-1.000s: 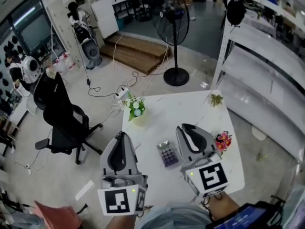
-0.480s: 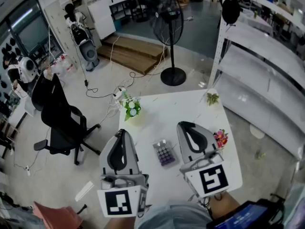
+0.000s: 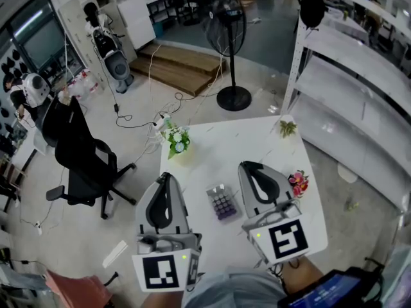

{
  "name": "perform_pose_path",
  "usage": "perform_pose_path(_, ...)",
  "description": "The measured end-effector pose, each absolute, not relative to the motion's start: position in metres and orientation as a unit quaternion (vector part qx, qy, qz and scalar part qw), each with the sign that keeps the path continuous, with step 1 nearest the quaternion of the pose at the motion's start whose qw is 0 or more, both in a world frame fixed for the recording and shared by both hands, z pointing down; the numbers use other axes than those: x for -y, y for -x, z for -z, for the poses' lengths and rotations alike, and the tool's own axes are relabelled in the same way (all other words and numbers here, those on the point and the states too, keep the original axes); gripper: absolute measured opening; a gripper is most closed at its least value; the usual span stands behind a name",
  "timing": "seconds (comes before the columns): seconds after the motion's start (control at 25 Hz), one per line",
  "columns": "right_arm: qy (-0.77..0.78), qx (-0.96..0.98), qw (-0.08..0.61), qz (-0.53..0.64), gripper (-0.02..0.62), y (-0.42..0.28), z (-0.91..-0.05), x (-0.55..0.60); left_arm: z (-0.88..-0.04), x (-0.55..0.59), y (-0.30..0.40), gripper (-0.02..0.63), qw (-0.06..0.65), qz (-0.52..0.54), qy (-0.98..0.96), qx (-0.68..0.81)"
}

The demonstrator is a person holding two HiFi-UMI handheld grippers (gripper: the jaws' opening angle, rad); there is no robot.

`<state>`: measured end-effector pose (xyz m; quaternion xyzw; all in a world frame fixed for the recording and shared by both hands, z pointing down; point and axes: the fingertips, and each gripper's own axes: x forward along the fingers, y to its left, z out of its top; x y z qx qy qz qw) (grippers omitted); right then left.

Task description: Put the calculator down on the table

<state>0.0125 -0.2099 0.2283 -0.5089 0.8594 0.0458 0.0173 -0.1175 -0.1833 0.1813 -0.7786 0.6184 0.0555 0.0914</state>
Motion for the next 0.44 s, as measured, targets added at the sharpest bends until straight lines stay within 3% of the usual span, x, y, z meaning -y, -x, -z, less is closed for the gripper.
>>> perform_pose_path(0.44,0.509,-0.860,0.016,-0.042,0.017,-0.0073,-0.2322,0.2079,-0.1911,0.1804,0.1242,0.008,0.080,-0.043,0.775,-0.625)
